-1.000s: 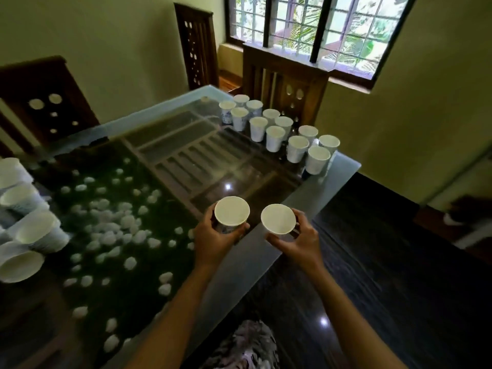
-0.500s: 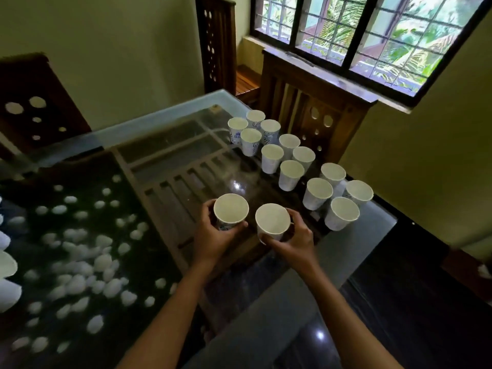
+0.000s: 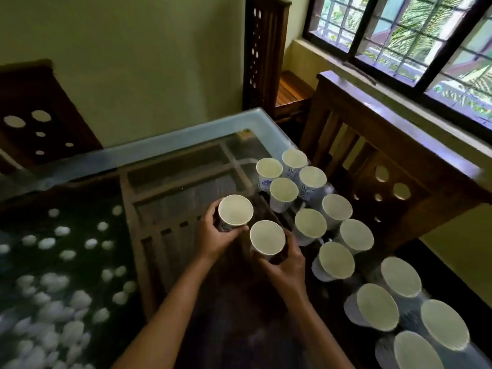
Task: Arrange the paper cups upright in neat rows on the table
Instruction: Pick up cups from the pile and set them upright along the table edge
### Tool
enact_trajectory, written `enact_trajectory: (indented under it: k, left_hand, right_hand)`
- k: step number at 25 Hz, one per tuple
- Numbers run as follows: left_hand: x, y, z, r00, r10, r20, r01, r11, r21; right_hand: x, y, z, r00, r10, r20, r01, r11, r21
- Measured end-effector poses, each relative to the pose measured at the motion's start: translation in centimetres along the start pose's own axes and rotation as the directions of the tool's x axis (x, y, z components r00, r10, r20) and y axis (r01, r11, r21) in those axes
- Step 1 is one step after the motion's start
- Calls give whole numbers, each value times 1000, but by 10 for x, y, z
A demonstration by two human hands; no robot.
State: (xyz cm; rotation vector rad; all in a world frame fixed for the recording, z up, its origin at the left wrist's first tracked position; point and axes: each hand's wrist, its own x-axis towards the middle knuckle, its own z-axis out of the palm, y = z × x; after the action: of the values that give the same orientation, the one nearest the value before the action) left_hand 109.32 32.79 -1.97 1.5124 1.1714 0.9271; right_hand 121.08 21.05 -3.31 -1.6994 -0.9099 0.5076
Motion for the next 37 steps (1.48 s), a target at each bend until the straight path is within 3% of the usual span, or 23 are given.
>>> enact_trajectory:
  k: [9, 14, 20, 23, 29, 33, 37]
  left_hand:
    - [122, -29, 27, 997, 3, 72, 0, 1000, -31]
    - [135, -46, 32, 989, -44, 144, 51, 998, -46]
    - [133, -50, 29, 976, -75, 204, 80, 997, -21]
    - [121, -44, 22, 977, -100, 188, 102, 995, -4]
    - [52, -19, -9, 988, -156, 21, 155, 987, 37]
    - [-43, -13, -48, 984, -140, -114, 149, 986, 76]
    - [-144, -26, -113, 975, -88, -203, 128, 972, 195]
  right_hand:
    - [76, 39, 56, 990, -18, -138, 24, 999, 45]
    - [82, 41, 71, 967, -32, -252, 32, 999, -4]
    - [77, 42, 72, 972, 59, -228, -59, 998, 7]
    - [71, 43, 69, 979, 118, -165, -122, 992, -15]
    - [34, 21, 44, 988, 145, -58, -146, 989, -6]
    - [-16, -5, 25, 991, 59, 123, -48, 995, -91]
    - [-87, -33, 31, 925, -47, 378, 109, 983, -146]
